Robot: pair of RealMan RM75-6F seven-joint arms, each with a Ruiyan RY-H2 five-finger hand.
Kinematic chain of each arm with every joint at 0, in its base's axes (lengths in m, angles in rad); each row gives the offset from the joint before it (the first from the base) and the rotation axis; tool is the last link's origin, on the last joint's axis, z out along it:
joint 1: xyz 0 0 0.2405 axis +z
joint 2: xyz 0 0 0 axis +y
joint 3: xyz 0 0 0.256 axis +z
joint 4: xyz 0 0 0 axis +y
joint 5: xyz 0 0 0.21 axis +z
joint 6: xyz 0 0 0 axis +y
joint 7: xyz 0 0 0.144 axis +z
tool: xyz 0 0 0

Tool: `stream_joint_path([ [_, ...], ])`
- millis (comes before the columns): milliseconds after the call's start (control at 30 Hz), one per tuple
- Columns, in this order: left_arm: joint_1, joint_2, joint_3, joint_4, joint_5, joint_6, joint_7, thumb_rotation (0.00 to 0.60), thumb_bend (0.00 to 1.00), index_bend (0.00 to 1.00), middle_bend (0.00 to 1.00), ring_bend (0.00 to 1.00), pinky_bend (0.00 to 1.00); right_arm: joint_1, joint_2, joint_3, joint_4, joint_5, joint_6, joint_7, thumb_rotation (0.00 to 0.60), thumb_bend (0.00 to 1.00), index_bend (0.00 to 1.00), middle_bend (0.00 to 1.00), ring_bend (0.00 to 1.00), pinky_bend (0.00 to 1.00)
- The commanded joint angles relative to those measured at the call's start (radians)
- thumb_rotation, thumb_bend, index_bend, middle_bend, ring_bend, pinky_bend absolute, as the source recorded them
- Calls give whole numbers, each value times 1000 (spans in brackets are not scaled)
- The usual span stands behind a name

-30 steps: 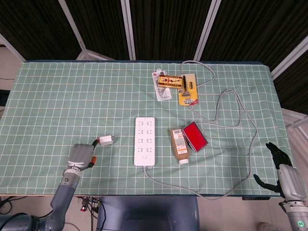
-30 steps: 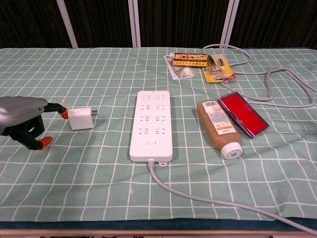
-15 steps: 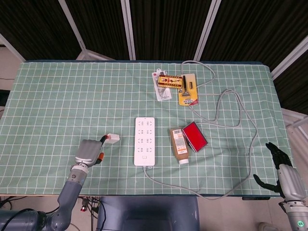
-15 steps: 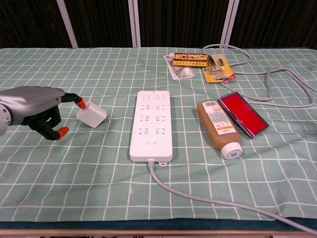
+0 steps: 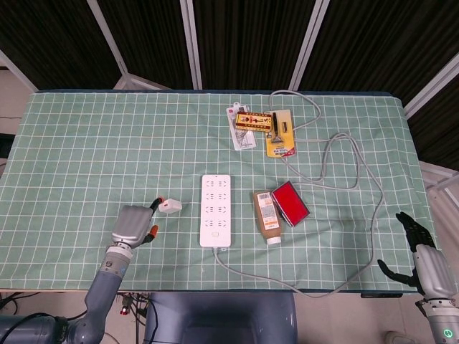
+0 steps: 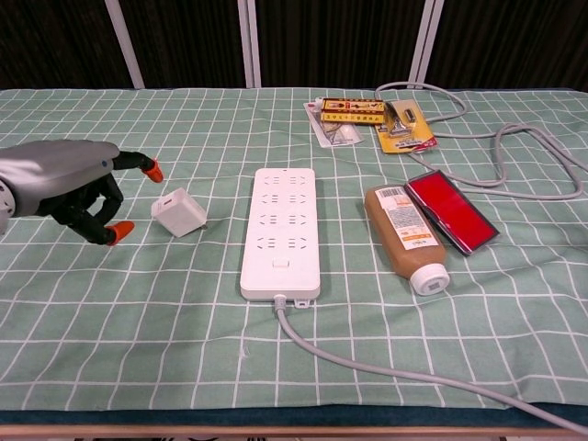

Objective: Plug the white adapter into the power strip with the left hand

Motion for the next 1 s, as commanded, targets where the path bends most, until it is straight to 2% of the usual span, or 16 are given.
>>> stream_joint_path([
  [33, 22, 22, -1, -13, 50, 40, -32, 600, 257, 175, 337, 823, 935, 0, 0, -1, 0, -1, -1, 0, 600, 338, 0, 0, 0, 0],
  [133, 31, 26, -21, -3, 51, 59, -51, 600, 255, 160, 244, 832, 935, 0, 0, -1, -1, 0, -1, 0, 600, 338, 0, 0, 0, 0],
  [267, 21, 17, -53, 15, -6, 37, -51, 600, 261, 157, 225, 837, 935, 1, 0, 0, -2, 3, -4, 1, 600, 338, 0, 0, 0, 0],
  [433, -9, -11, -92, 51, -106, -10, -32, 600, 315, 160, 226, 837, 935, 2, 2, 1, -4, 8, -8, 7, 600, 338, 0, 0, 0, 0],
  [633, -48, -50, -113, 104, -188, -49, 0, 600, 323, 189, 229, 837, 935, 3, 6, 3, -8, 18, -17, 17, 600, 338, 0, 0, 0, 0],
  [1000, -94, -110, -130, 183, -235, -81, 13, 600, 323, 234, 266, 837, 935, 5, 12, 5, -16, 28, -27, 27, 600, 338, 0, 0, 0, 0],
])
